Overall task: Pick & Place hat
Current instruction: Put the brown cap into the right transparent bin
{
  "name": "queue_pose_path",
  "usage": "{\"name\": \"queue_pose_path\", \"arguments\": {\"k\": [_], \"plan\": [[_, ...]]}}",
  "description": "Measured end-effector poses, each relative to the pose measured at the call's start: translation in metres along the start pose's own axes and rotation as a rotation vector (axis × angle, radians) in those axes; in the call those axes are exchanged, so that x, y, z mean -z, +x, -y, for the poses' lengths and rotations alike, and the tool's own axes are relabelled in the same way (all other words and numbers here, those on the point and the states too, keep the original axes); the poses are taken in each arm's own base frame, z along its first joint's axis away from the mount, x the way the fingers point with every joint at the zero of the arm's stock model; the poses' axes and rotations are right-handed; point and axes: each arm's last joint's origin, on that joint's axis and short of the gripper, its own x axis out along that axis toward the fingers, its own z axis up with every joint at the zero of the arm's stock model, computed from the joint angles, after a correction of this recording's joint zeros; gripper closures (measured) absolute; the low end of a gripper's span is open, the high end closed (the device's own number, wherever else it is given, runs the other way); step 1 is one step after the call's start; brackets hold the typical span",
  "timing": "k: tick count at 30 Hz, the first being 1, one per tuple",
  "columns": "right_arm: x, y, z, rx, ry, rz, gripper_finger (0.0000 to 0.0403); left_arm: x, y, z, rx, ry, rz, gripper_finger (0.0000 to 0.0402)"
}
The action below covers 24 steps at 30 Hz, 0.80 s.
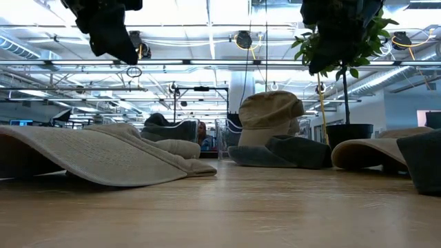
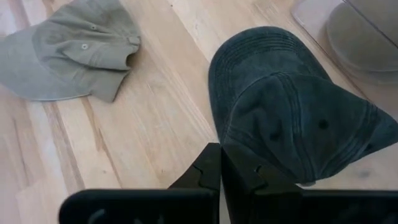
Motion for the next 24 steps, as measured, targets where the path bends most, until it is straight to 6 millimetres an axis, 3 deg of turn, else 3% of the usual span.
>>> {"name": "queue_pose_path", "arguments": {"k": [7, 15, 24], "plan": [[0.005, 0.004, -0.001, -0.009, -0.007, 0.002, 0.0401, 0.006, 0.001, -0.006, -0.008, -0.009, -0.094, 0.0249], [0.024, 0.025, 0.005, -0.012, 0.075, -0.001, 0.0401, 0.027, 0.037, -0.023, 0.027, -0.125, -0.286, 0.0163], [0.028, 0.032, 0.005, -0.035, 0.118, 0.024, 0.0402, 0.048, 0.080, -0.035, 0.145, -0.126, -0.381, 0.0144]]}}
